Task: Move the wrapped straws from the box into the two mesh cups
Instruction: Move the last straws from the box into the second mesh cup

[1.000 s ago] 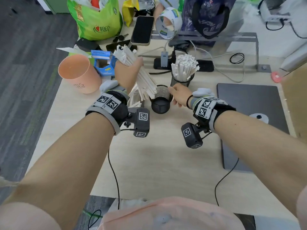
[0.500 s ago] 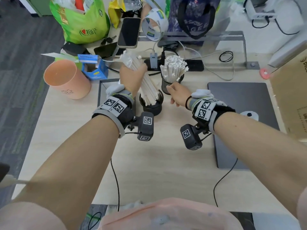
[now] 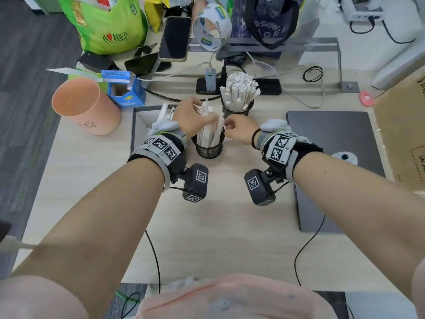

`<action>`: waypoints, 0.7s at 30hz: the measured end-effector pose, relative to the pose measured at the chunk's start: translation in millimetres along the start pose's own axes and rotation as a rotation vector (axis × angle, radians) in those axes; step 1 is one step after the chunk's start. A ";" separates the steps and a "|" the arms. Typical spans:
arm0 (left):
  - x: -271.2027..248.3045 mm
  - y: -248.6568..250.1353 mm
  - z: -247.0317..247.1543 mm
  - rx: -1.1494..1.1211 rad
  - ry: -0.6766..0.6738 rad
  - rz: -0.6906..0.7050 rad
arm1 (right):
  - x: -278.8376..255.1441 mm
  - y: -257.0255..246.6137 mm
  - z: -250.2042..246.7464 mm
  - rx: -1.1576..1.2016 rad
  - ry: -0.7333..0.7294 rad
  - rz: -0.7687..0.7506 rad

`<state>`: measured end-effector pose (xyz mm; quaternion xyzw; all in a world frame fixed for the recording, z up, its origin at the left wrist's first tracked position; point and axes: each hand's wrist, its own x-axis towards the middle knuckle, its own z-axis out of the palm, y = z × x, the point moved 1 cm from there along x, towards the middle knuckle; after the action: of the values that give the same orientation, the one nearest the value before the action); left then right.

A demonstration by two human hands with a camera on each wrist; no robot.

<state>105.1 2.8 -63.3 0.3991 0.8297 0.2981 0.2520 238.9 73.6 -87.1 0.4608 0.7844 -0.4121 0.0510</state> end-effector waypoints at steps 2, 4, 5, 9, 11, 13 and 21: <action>2.3 -3.2 -3.1 -0.044 0.041 0.032 | 2.1 -6.0 2.1 0.010 0.005 -0.023; 2.7 -7.0 -4.2 -0.065 0.079 0.042 | 2.1 -13.4 6.1 0.012 -0.014 -0.059; 2.8 -7.6 -5.6 -0.082 0.114 0.037 | 1.1 -16.9 8.7 0.018 -0.043 -0.085; 0.2 -18.1 -25.7 -0.065 0.285 -0.030 | -1.6 -25.3 17.7 0.092 -0.100 -0.116; 4.2 -28.6 -39.4 -0.024 0.372 -0.101 | -1.1 -28.1 18.4 0.088 -0.020 -0.117; 13.0 -44.4 -49.8 0.025 0.393 -0.233 | 1.9 -33.5 20.9 0.091 0.070 -0.099; 6.1 -85.3 -71.2 0.513 -0.224 -0.241 | 14.1 -55.0 41.7 0.031 0.219 -0.128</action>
<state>11.3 -56.1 -74.2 0.3790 0.8861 0.0011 0.2667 176.2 41.3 -88.0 0.4526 0.8066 -0.3741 -0.0686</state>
